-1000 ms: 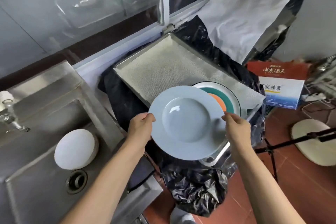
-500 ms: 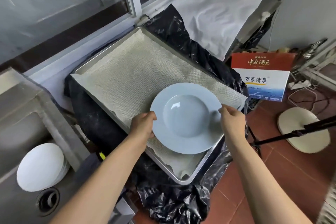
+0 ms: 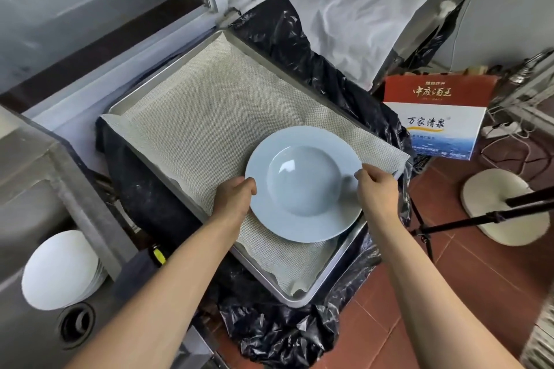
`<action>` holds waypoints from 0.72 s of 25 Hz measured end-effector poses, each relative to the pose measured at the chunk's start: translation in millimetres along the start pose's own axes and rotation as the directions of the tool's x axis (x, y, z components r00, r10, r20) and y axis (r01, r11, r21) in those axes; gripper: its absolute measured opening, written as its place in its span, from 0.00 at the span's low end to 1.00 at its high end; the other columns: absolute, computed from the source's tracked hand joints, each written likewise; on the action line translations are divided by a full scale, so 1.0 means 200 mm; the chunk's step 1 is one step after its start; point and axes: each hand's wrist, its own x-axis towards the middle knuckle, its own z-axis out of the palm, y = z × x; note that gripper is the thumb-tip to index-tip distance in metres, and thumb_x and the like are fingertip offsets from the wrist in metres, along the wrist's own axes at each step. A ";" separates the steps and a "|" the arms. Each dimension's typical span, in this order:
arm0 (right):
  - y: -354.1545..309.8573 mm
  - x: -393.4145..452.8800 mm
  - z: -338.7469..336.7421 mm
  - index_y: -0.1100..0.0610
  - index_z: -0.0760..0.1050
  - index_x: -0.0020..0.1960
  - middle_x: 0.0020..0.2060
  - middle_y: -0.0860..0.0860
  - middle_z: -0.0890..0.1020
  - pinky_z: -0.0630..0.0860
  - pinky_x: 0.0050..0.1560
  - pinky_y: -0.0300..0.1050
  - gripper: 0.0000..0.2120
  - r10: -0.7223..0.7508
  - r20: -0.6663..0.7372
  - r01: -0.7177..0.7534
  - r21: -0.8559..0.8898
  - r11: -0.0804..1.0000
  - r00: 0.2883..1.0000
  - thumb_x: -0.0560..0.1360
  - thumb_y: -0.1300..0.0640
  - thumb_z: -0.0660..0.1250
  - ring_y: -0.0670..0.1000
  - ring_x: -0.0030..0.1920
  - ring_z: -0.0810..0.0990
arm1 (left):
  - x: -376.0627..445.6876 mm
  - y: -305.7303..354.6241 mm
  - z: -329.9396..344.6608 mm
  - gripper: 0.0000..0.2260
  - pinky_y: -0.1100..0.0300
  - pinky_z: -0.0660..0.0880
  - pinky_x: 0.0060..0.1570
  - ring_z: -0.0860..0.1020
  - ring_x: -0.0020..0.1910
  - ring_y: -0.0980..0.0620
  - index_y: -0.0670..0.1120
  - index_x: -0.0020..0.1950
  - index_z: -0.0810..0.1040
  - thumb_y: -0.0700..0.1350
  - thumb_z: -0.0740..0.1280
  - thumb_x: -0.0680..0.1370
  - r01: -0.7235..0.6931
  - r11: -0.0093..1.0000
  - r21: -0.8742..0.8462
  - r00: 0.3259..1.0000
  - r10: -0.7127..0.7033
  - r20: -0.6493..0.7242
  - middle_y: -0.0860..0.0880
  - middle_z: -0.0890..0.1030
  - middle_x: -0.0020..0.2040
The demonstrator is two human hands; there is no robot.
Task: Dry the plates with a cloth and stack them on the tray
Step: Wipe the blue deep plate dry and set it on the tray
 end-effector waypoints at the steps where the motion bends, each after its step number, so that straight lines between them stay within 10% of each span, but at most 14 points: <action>1: 0.00 0.00 0.00 0.71 0.76 0.48 0.40 0.69 0.77 0.74 0.40 0.58 0.11 -0.001 0.013 0.001 -0.016 1.000 1.000 0.76 0.62 0.62 0.71 0.42 0.69 | 0.00 0.00 0.00 0.12 0.51 0.69 0.46 0.70 0.42 0.48 0.44 0.41 0.77 0.44 0.63 0.61 -0.012 1.000 0.006 1.000 0.012 0.007 0.44 0.73 0.39; 5: 0.02 0.00 0.00 0.68 0.73 0.42 0.33 0.59 0.71 0.62 0.35 0.47 0.10 -0.005 0.042 0.008 -0.080 0.997 0.999 0.75 0.60 0.62 0.55 0.37 0.67 | 0.01 0.00 -0.02 0.12 0.49 0.71 0.47 0.71 0.42 0.48 0.39 0.42 0.76 0.45 0.62 0.63 -0.074 0.993 0.092 0.996 0.069 0.052 0.40 0.73 0.38; 9: 0.02 -0.08 0.01 0.61 0.76 0.69 0.61 0.63 0.77 0.73 0.63 0.56 0.19 -0.176 -0.036 0.160 -0.265 0.951 0.984 0.80 0.60 0.64 0.63 0.59 0.77 | -0.01 -0.02 -0.07 0.17 0.49 0.76 0.63 0.80 0.57 0.48 0.43 0.64 0.79 0.42 0.64 0.76 -0.232 0.932 0.278 0.972 0.209 0.111 0.44 0.83 0.59; 18: -0.14 -0.44 0.19 0.54 0.78 0.64 0.56 0.51 0.80 0.72 0.51 0.42 0.15 -0.388 0.153 0.401 -0.068 0.914 0.909 0.79 0.62 0.64 0.49 0.52 0.80 | -0.26 -0.06 -0.27 0.13 0.75 0.71 0.43 0.76 0.50 0.71 0.56 0.60 0.79 0.43 0.64 0.80 -0.456 0.837 0.304 0.888 0.449 0.095 0.64 0.78 0.56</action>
